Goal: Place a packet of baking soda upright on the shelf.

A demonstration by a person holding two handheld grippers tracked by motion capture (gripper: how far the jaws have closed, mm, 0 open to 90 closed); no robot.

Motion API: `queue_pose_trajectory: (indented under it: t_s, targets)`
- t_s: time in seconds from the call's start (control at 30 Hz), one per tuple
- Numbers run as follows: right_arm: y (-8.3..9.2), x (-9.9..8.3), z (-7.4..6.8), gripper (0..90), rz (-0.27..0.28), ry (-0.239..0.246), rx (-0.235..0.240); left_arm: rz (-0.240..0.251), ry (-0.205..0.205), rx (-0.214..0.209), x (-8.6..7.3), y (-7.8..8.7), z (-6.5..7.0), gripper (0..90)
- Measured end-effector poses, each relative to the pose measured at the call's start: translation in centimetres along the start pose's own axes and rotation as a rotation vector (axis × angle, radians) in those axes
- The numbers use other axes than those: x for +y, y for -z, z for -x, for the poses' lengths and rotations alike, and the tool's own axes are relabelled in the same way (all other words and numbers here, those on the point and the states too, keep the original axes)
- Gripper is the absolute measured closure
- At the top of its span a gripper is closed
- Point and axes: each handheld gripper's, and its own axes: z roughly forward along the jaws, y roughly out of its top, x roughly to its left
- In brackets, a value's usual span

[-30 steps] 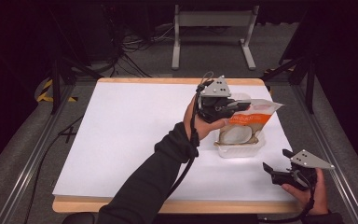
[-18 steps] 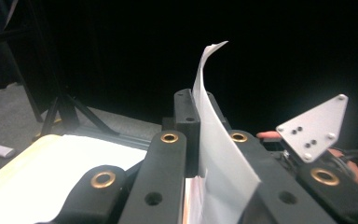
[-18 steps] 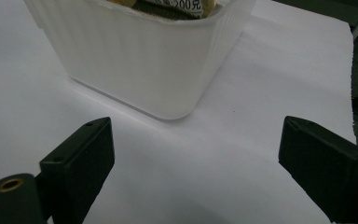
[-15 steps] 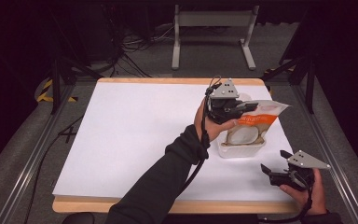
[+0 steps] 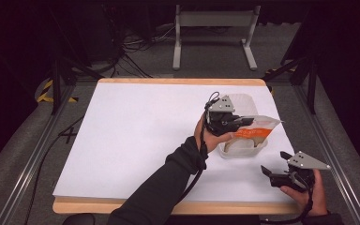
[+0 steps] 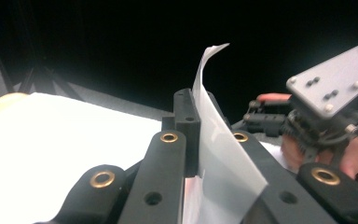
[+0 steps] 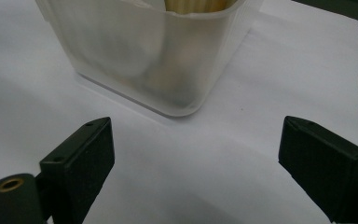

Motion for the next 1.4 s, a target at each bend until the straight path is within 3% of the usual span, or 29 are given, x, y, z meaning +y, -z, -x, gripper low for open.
queue_pose_trajectory:
  t_s: [0.07,0.27,0.5,0.67,0.7,1.1,1.4]
  targets:
    - [0.0,0.0,0.0,11.2,0.0,0.002,0.0,0.005,0.012,0.002,-0.4,0.4,-0.3,89.4]
    - [-0.1,0.1,-0.1,11.2,-0.004,0.007,0.002,0.001,-0.007,0.021,-0.4,1.3,-0.4,83.8]
    - [0.0,0.1,-0.2,11.3,-0.006,0.01,0.003,-0.052,-0.086,0.065,0.3,2.5,0.2,74.6]
    - [-0.1,0.1,-0.2,11.3,-0.009,0.013,0.002,-0.074,-0.114,0.086,0.6,3.9,0.2,68.8]
    - [0.0,0.1,-0.2,11.3,-0.007,0.011,0.005,-0.089,-0.141,0.103,0.7,4.4,0.3,68.0]
    - [-0.1,0.3,-0.5,11.6,-0.011,0.021,0.006,-0.119,-0.196,0.138,0.8,6.4,0.6,56.2]
    - [-0.1,0.4,-0.6,11.7,-0.01,0.028,0.012,-0.15,-0.217,0.196,0.6,7.8,0.6,40.3]
